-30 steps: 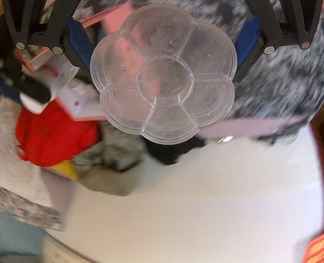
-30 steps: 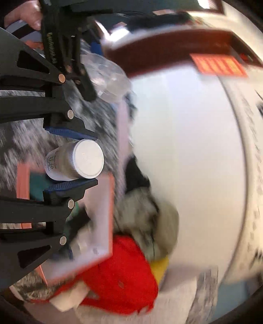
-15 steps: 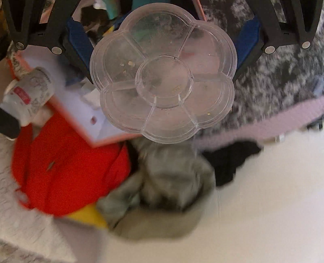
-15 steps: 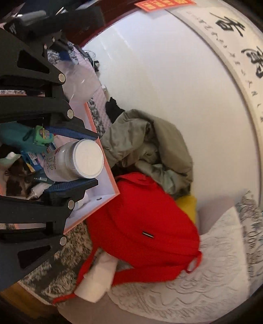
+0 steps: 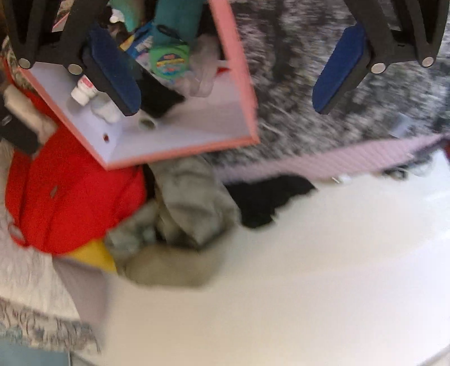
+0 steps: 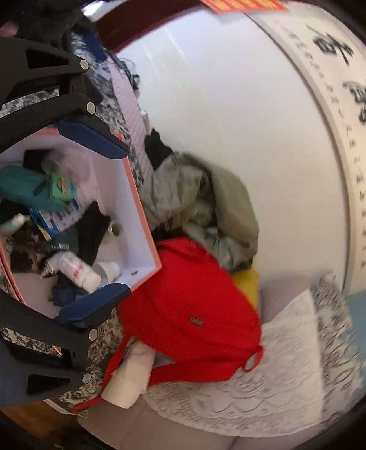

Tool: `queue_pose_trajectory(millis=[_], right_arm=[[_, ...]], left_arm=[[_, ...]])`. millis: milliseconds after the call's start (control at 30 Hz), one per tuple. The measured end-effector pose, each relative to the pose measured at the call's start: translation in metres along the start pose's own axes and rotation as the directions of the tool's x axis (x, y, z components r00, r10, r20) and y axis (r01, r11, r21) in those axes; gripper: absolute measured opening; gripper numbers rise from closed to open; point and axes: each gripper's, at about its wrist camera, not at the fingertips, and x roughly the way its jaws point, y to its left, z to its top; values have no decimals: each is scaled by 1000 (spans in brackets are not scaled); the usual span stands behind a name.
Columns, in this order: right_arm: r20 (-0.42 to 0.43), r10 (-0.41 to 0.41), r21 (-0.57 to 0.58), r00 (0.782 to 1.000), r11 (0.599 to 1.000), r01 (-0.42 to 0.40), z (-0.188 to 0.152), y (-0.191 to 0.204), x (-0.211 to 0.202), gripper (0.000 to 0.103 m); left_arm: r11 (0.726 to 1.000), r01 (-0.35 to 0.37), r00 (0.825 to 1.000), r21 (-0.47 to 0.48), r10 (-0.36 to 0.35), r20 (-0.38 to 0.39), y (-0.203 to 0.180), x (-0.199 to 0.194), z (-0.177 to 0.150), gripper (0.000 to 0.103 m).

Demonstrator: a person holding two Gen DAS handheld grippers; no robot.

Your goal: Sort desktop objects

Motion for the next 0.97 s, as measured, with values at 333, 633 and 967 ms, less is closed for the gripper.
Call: queue_pose_trajectory(millis=[333,633,967], right_arm=[[86,158,-30,984,987,-156,-49,101,-62,101],[-74,206,-238,976,946,-218,-143,226,-49,101],[-127,153,-364,980,912,-190,-190,281,-17,102]], left_arm=[[978,-192,979,-74,197,54,97,-95,-40,102],[921,-381,922,-85,385,35,191,-114,-130,103],[911,-359,933,-202,352,-69,249,-65,-156,103]])
